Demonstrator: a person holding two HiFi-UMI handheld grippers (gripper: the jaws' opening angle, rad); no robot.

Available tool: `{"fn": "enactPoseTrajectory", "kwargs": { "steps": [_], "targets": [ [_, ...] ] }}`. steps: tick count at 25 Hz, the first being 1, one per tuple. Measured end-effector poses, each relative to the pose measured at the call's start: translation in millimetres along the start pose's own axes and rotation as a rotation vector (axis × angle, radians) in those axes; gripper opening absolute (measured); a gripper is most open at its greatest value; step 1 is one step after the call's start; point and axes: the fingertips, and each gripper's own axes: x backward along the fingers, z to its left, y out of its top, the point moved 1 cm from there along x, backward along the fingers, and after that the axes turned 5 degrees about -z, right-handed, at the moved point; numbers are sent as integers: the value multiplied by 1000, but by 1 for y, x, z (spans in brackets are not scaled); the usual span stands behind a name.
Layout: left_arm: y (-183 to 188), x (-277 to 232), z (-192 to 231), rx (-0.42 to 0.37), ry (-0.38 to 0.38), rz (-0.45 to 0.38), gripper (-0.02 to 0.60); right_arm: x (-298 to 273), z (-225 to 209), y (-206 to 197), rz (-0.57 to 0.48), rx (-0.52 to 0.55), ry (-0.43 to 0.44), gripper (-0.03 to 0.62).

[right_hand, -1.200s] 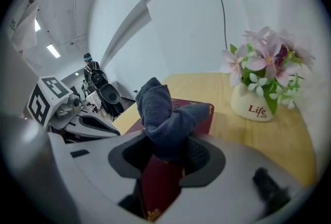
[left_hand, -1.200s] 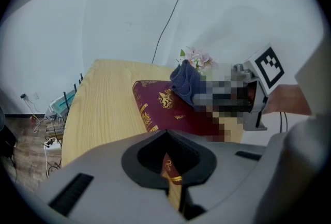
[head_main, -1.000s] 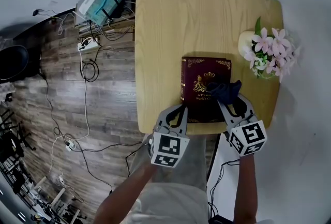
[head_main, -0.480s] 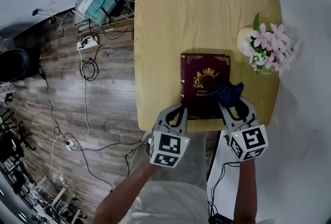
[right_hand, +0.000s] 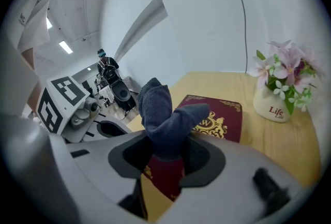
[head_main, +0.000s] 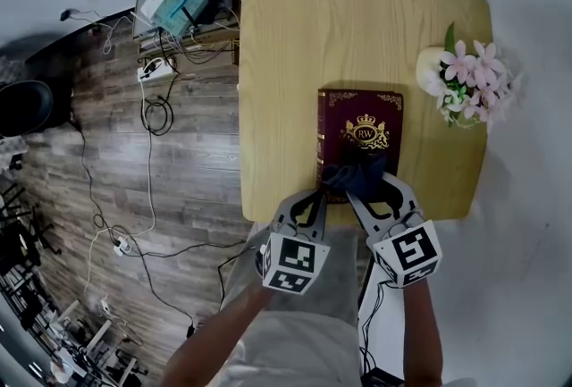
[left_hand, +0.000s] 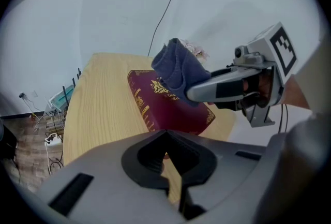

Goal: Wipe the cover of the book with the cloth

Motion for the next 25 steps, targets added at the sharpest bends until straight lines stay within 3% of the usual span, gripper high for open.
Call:
{"fn": "enactPoseTrajectory", "kwargs": {
  "steps": [5, 12, 18, 25],
  "targets": [
    [-4, 6, -1, -6, -12, 11, 6, -14, 25, 1, 14, 37, 87, 161],
    [-9, 6, -9, -26, -38, 11, 6, -29, 32, -6, 55, 18, 127, 161],
    [-10, 4, -10, -56, -8, 26, 6, -28, 23, -10, 61, -8, 119, 160],
    [-10, 4, -10, -67, -4, 29, 6, -15, -3, -12, 59, -51, 46, 161]
  ]
}}
